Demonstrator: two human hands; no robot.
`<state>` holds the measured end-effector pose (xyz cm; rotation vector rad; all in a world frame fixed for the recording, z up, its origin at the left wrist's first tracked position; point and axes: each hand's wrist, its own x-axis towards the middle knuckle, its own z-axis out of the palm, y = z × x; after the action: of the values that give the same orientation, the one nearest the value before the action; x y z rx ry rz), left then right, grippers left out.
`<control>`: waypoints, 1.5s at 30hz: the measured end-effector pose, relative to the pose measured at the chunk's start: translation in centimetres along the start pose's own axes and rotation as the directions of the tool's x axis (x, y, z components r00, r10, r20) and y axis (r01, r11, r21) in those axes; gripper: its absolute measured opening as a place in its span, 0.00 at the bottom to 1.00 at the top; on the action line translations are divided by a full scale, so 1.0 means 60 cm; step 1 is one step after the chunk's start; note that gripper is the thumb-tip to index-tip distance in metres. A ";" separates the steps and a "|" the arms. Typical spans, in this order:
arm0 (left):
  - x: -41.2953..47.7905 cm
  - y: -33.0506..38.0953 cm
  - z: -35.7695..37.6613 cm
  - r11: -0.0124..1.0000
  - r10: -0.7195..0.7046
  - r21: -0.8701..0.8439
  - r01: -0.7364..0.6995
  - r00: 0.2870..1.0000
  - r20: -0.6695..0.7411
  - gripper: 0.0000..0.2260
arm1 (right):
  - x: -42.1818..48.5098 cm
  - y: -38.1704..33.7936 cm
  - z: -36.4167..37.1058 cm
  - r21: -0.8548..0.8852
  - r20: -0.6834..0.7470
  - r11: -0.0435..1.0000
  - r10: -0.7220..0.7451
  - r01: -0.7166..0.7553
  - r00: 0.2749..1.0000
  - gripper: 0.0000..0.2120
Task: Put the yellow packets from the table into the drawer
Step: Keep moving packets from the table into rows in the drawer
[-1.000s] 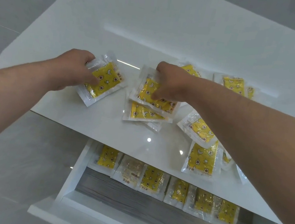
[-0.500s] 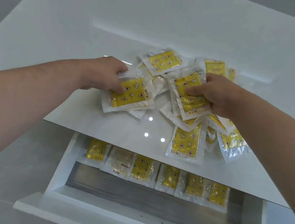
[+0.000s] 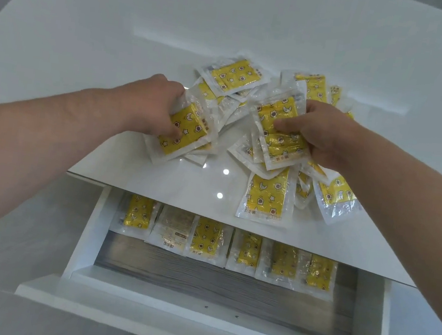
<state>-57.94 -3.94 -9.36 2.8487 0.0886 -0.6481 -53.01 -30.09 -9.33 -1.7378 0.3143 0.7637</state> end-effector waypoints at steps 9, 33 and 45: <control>-0.022 0.012 0.002 0.994 0.069 0.086 -0.067 0.997 -0.025 0.17 | -0.017 0.017 -0.001 0.024 0.007 1.000 0.011 -0.011 1.000 0.16; -0.135 -0.064 0.090 0.993 0.107 -0.101 -0.063 0.844 0.526 0.13 | -0.166 0.198 0.155 -0.690 0.429 0.695 0.167 0.202 0.888 0.07; -0.139 -0.094 0.296 0.954 -0.077 0.267 -0.139 0.746 0.662 0.32 | -0.090 0.323 0.224 -0.811 0.283 0.576 0.232 0.103 0.931 0.22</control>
<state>-73.53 -2.52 -22.50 2.6666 -0.1945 -1.7665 -72.55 -24.48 -22.44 -2.3925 -0.3120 1.4234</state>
